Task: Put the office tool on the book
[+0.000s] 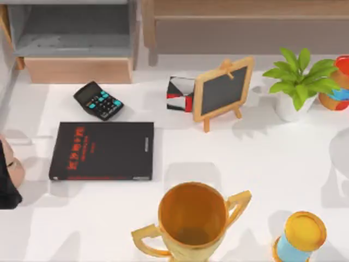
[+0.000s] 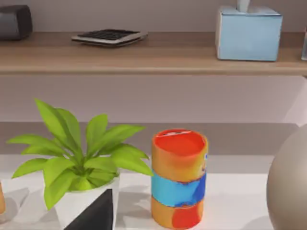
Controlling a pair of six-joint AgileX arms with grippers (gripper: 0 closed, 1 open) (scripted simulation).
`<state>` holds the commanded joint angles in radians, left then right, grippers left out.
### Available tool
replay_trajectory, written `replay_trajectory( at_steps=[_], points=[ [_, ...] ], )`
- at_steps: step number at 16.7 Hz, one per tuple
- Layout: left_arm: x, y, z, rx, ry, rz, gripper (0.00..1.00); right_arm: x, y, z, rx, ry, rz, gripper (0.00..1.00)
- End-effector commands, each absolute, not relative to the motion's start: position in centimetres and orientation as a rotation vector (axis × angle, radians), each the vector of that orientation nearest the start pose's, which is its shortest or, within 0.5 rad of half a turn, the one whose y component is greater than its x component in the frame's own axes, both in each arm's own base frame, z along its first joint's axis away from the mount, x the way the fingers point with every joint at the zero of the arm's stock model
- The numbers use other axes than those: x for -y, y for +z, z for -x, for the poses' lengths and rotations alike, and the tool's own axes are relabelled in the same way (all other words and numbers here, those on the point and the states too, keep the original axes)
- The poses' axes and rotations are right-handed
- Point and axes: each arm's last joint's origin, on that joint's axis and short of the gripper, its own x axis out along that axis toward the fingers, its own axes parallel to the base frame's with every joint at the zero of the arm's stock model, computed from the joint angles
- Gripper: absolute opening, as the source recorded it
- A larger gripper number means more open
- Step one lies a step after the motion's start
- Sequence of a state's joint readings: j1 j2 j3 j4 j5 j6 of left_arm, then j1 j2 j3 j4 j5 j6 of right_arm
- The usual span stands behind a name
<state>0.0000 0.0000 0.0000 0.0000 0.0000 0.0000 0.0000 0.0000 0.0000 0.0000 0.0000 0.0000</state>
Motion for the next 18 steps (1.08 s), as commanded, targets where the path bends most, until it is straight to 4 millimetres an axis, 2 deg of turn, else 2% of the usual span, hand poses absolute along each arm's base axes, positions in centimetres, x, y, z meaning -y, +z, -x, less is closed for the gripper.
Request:
replay_trajectory(
  at_steps=[4,7,10,13,16,18],
  points=[
    [0.1,16.4,-10.6,-0.014,-0.002,-0.001,1.00,0.1,16.0,-10.6,0.000,0.000,0.000,1.00],
    [0.1,18.8,-10.6,-0.077,-0.018,-0.002,1.00,0.1,16.0,-10.6,0.000,0.000,0.000,1.00],
    [0.0,23.0,-11.3,-0.176,-0.039,-0.001,1.00,0.1,16.0,-10.6,0.000,0.000,0.000,1.00],
    [-0.3,28.2,-13.0,-0.290,-0.056,0.007,1.00,0.1,16.0,-10.6,0.000,0.000,0.000,1.00],
    [-0.9,33.1,-16.3,-0.429,-0.067,0.025,1.00,0.1,16.0,-10.6,0.000,0.000,0.000,1.00],
    [-1.6,35.8,-19.3,-0.527,-0.069,0.041,1.00,0.1,16.0,-10.6,0.000,0.000,0.000,1.00]
  ],
)
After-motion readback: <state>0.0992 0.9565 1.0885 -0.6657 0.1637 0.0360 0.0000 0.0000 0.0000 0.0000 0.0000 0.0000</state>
